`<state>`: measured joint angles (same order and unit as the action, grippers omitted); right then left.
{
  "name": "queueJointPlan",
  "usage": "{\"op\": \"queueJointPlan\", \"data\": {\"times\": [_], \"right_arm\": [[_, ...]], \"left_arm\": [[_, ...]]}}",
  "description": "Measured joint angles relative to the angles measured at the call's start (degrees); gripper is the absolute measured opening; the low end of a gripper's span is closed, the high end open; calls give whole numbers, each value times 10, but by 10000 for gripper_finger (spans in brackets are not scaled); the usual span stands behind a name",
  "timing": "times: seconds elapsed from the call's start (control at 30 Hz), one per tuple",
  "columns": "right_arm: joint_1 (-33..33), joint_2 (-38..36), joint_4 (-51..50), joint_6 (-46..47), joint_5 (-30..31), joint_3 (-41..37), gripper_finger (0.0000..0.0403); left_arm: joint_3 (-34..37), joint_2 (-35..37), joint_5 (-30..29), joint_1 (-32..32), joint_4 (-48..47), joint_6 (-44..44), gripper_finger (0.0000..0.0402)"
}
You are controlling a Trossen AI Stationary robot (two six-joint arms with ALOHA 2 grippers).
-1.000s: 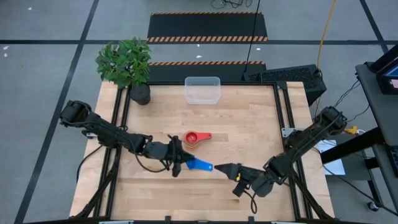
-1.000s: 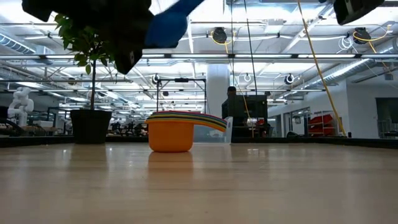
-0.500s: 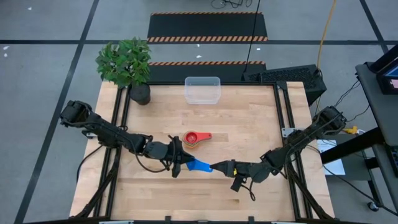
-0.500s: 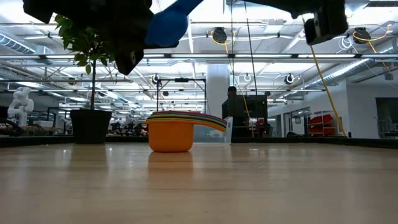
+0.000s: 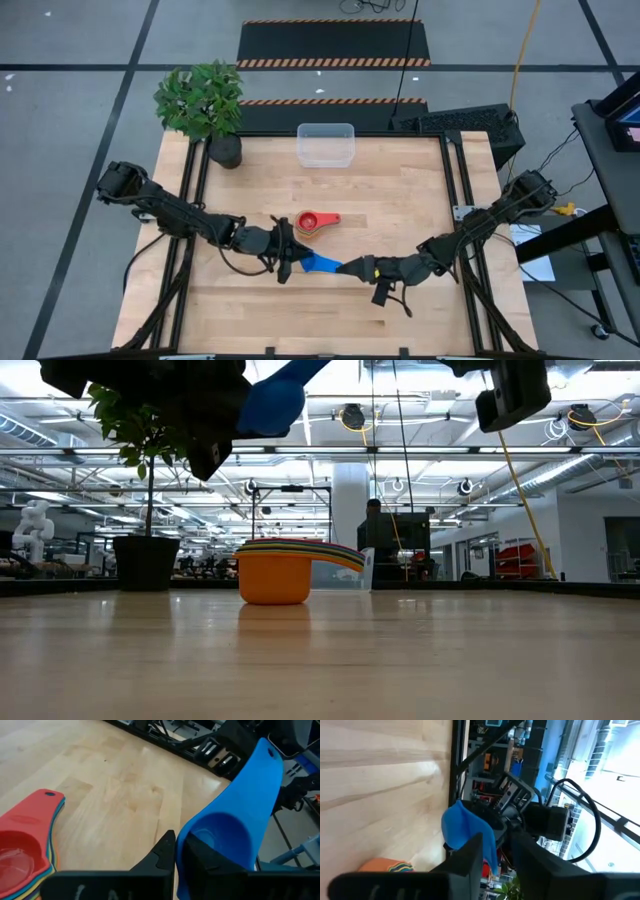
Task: Nest measuring cups in basket
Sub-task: Stack the blue measuring cup on top of the red measuring cup
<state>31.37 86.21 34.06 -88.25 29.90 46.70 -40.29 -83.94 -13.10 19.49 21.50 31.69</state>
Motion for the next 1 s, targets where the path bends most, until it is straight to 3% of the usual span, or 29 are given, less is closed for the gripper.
{"op": "queueJointPlan", "data": {"times": [0.23,0.43,0.73,1.0], "right_arm": [[-13,26,13,-11,-7,0,52],[-21,60,57,-38,-14,0,24],[-21,64,72,-44,-11,0,22],[-21,64,74,-38,9,0,3]], "left_arm": [[0,-1,-4,0,-3,3,9],[0,-1,-5,1,-10,10,29],[0,-1,-6,1,-19,13,10],[-1,0,-5,2,-17,17,65]]}}
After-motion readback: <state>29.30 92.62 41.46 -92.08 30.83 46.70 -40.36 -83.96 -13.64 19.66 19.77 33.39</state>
